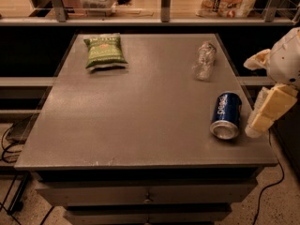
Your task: Move pepsi can near green jalapeno chip bag
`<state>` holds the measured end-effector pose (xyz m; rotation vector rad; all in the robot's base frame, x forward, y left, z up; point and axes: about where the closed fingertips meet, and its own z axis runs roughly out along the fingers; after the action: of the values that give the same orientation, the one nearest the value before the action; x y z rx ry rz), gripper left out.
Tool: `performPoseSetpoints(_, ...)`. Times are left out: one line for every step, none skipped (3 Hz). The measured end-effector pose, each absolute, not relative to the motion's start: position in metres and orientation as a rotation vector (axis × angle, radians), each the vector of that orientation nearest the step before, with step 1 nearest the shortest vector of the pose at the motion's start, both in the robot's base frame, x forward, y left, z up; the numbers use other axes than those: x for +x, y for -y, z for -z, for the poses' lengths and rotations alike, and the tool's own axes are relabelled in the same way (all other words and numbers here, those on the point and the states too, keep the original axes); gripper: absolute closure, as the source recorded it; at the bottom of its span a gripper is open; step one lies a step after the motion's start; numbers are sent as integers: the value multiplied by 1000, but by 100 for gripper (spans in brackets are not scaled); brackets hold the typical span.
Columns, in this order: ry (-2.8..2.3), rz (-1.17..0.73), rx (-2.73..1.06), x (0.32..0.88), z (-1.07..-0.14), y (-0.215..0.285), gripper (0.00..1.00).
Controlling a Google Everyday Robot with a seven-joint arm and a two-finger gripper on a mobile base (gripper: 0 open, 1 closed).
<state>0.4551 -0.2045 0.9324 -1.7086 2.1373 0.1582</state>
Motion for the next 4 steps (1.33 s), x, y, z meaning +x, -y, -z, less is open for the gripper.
performPoseSetpoints(-2116,-246,-1668,467,-905,194,0)
performPoseSetpoints(-2136,-254,-1642,478,-882,184,0)
performPoseSetpoints(-2212,-236,-1590,487,-853,184,1)
performPoseSetpoints(-2268,-200,-1573,490,-839,188,23)
